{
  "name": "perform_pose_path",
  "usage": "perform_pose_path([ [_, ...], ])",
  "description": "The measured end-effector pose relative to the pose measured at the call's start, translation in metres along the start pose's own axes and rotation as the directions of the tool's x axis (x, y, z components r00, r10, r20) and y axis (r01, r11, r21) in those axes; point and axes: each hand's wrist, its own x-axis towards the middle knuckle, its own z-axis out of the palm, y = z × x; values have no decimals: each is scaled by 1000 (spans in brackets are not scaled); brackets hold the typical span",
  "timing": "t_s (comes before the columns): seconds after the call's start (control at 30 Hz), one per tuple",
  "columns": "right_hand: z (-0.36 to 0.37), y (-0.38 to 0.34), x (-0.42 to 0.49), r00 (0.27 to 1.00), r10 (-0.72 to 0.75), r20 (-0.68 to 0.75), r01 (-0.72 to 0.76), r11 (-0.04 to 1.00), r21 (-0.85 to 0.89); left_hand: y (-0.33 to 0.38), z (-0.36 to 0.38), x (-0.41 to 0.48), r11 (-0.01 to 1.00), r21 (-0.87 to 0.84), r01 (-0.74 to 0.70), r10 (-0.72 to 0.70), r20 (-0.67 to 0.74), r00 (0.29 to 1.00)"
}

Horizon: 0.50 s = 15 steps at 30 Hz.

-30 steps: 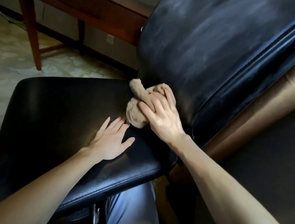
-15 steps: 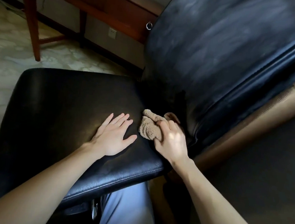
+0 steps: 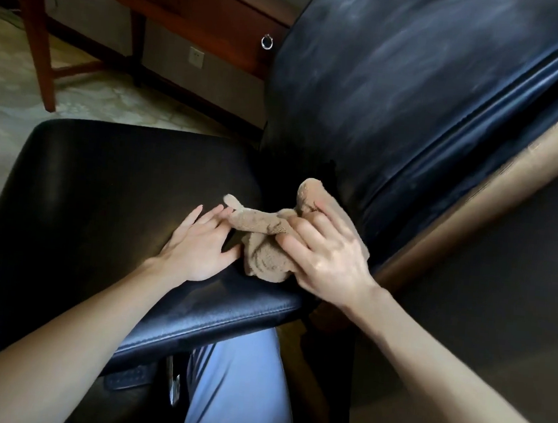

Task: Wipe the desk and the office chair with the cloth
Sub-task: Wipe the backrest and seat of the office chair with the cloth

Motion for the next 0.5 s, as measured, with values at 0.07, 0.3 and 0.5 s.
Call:
perform_pose_path([
  [0.07, 5, 10, -7, 992, -52, 118, 57, 998, -40, -1, 0, 1, 1000, 6, 6, -5, -11, 1000],
  [0.3, 31, -12, -32, 708, 640, 300, -706, 624, 335, 3, 3, 5, 999, 33, 35, -34, -15, 999],
  [0.5, 30, -10, -21, 509, 764, 397, -827, 308, 470, 7, 7, 9, 998, 31, 56, -55, -22, 998],
])
